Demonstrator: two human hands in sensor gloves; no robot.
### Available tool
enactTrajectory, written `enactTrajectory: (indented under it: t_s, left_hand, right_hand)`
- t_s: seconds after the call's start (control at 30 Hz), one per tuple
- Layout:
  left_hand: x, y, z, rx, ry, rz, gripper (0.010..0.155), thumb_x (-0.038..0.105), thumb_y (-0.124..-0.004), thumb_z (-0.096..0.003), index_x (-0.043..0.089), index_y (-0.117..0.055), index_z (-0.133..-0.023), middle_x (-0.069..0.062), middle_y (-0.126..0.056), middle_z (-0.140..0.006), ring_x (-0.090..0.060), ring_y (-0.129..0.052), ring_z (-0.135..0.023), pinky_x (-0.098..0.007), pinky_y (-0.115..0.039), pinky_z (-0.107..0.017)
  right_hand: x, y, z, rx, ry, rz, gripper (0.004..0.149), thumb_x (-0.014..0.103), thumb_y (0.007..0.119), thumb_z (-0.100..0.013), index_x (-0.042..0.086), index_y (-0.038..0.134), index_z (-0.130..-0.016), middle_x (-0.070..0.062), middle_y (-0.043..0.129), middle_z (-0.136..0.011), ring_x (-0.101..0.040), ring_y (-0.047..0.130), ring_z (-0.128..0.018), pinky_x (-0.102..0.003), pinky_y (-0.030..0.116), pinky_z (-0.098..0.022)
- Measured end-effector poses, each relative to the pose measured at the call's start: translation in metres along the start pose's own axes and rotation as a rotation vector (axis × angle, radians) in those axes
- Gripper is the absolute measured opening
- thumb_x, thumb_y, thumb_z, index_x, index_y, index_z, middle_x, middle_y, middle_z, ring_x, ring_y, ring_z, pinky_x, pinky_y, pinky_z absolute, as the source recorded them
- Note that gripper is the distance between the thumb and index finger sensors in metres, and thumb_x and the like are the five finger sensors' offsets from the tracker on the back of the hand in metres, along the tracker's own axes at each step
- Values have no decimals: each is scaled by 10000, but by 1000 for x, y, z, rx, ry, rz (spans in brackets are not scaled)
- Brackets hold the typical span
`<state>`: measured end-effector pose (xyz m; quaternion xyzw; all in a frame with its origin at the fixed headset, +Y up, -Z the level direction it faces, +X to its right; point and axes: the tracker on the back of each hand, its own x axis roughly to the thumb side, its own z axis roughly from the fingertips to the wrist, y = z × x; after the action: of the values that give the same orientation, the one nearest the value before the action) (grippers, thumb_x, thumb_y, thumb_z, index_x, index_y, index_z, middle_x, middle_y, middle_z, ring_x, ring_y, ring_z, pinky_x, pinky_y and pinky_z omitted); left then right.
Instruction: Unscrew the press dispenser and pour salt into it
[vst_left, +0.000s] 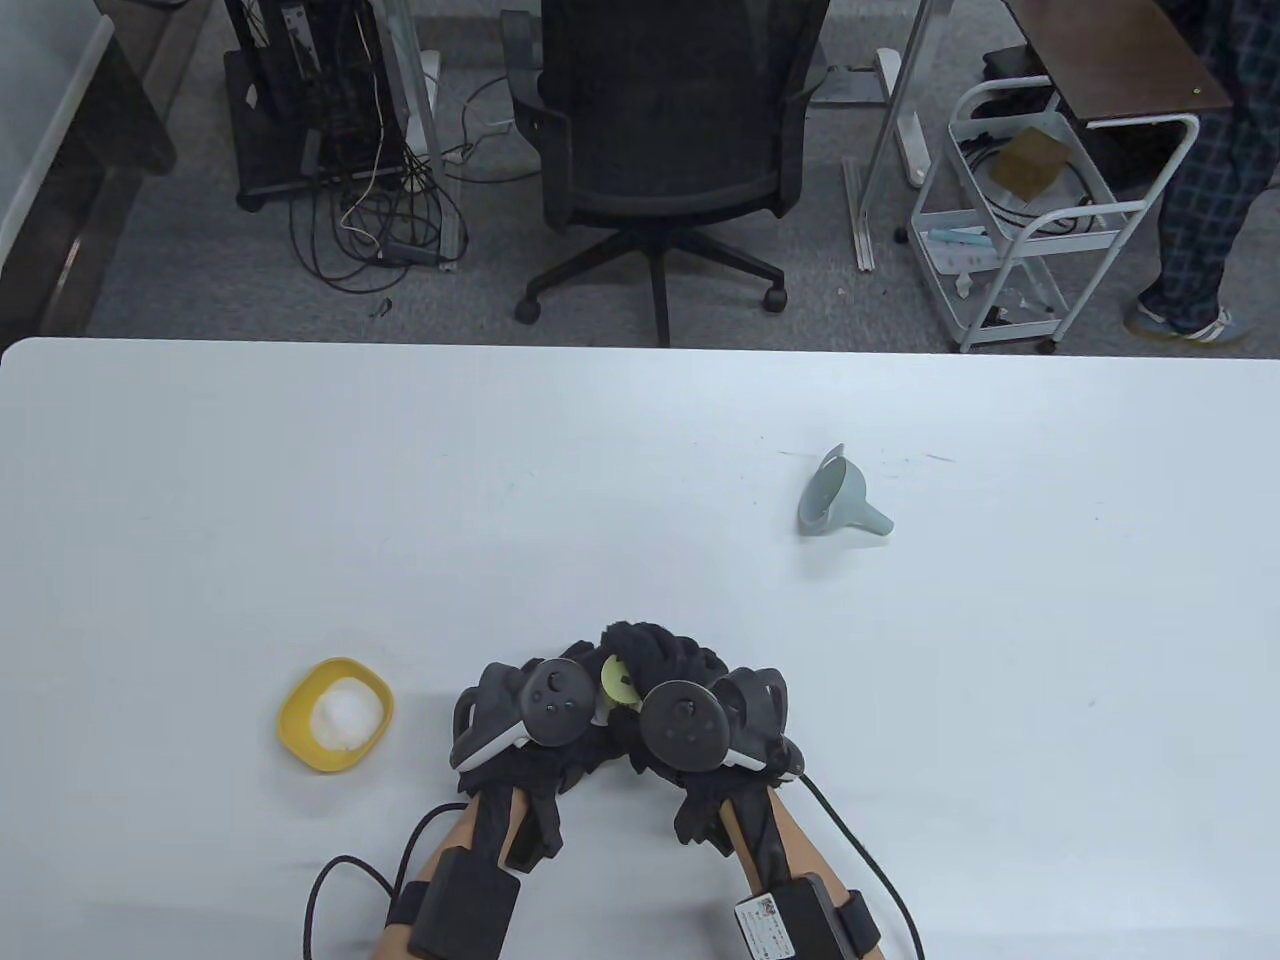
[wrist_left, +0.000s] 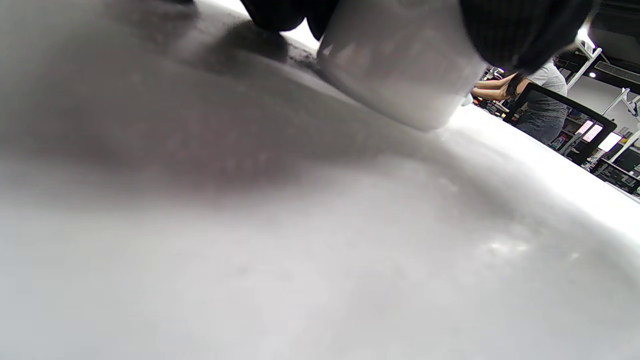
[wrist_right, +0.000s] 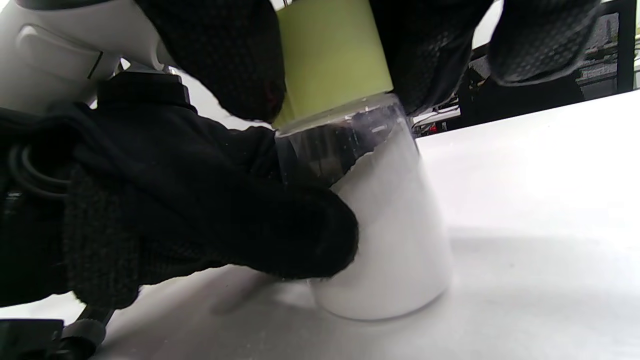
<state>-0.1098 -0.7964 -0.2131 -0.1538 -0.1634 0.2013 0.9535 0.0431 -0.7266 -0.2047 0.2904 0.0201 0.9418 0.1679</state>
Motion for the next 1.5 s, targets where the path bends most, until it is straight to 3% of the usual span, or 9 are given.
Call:
enactTrajectory:
  t_s: [0.17, 0.3, 0.47, 0.67, 1.07, 1.1, 1.17, 1.27, 1.5]
  left_hand:
    - [0, 0, 0, 0, 0, 0, 1009, 681, -771, -448, 204, -305, -1205, -20, -579, -1226, -329, -544, -1159, -646, -452, -756]
    - [0, 0, 0, 0, 0, 0, 1008, 679, -771, -451, 202, -303, -1206, -24, -579, -1226, -331, -541, -1159, -646, -451, -756]
    - [0, 0, 0, 0, 0, 0, 1012, 680, -771, -447, 201, -304, -1206, -25, -579, -1226, -330, -540, -1159, -647, -450, -755]
    - [0, 0, 0, 0, 0, 0, 1010, 679, -771, -449, 202, -303, -1206, -23, -578, -1226, -328, -538, -1160, -646, -449, -756]
    - [0, 0, 0, -6, 2, -1, 1010, 681, -766, -452, 206, -292, -1206, -17, -569, -1229, -322, -528, -1165, -642, -441, -760]
    - [0, 0, 0, -6, 2, -1, 1011, 680, -768, -452, 202, -293, -1207, -21, -569, -1229, -325, -528, -1163, -642, -441, -759]
    - [0, 0, 0, -6, 2, -1, 1010, 678, -767, -455, 201, -292, -1207, -19, -568, -1229, -324, -526, -1164, -643, -440, -758]
    - [0, 0, 0, -6, 2, -1, 1010, 679, -767, -454, 202, -292, -1207, -21, -568, -1229, -323, -526, -1164, -643, -441, -758]
    - [0, 0, 0, -6, 2, -1, 1009, 677, -768, -455, 201, -292, -1207, -22, -569, -1229, -324, -527, -1163, -643, -441, -758]
  right_hand:
    - [3, 0, 1, -9, 63, 64, 1102, 557, 806, -473, -173, 334, -1149, -475, 492, -1097, -648, 634, -905, -802, 567, -604]
    - [6, 3, 3, -118, 126, 176, 1061, 608, 769, -454, -148, 422, -1112, -380, 600, -1006, -525, 723, -801, -728, 640, -591]
    - [6, 4, 2, -172, 108, 204, 888, 538, 814, -498, -87, 532, -1064, -282, 710, -929, -423, 803, -731, -667, 708, -571]
    - [6, 2, 3, -161, 68, 181, 877, 465, 862, -509, -101, 520, -1085, -295, 699, -980, -451, 806, -789, -709, 689, -586]
    - [3, -3, 0, -12, 27, 38, 850, 242, 870, -522, -130, 416, -1138, -356, 629, -1086, -553, 740, -916, -789, 620, -595]
    - [3, -3, 0, 7, 32, 40, 873, 252, 871, -527, -140, 394, -1145, -372, 604, -1102, -584, 708, -932, -800, 603, -596]
    - [1, -4, 1, 47, 69, 31, 1005, 408, 867, -519, -168, 342, -1153, -436, 520, -1122, -645, 646, -934, -812, 572, -600]
    - [-1, -3, 2, 11, 119, 44, 1097, 545, 824, -475, -185, 351, -1144, -486, 495, -1084, -648, 638, -888, -795, 567, -604]
    - [1, 2, 3, -129, 167, 126, 970, 601, 766, -476, -107, 504, -1084, -334, 660, -959, -475, 762, -750, -705, 657, -583]
